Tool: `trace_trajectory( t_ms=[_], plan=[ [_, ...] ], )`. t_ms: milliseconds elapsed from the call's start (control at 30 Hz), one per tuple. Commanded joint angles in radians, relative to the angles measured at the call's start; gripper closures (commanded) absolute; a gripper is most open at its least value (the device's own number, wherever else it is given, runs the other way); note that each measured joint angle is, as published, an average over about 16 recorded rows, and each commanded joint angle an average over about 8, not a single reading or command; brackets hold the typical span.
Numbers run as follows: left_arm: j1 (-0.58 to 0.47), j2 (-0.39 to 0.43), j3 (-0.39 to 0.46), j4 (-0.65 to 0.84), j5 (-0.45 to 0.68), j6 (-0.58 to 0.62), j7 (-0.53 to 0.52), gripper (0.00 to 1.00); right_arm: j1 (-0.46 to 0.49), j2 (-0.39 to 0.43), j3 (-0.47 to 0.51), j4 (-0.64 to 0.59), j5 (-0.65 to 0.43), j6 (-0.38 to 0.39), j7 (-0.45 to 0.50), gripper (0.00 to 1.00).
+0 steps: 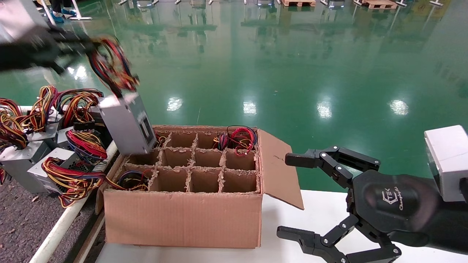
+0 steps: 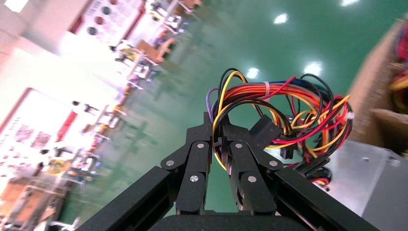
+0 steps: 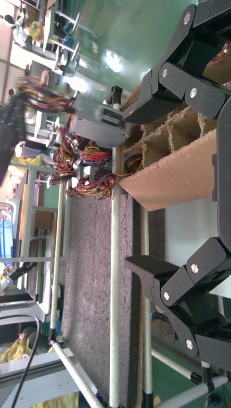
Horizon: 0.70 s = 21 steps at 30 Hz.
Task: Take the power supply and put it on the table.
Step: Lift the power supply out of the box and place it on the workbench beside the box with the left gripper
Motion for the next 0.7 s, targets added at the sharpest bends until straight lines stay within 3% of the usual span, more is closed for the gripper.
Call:
trace_trajectory(
  t_ms=[33,400,700],
  plan=[
    [-0.031,-0.013,0.0,-0.003,0.0,0.005,-0.012,1.0,0.0,0.0,0.0,0.0,0.0,0.0,0.0,0.0],
    [-0.185,-0.062,0.001,-0.002,0.01,-0.098,-0.032,1.0,0.0,0.0,0.0,0.0,0.0,0.0,0.0,0.0],
    [-0.265,-0.092,0.018,0.02,0.044,-0.375,0.0,1.0,0.0,0.0,0.0,0.0,0.0,0.0,0.0,0.0]
  ],
)
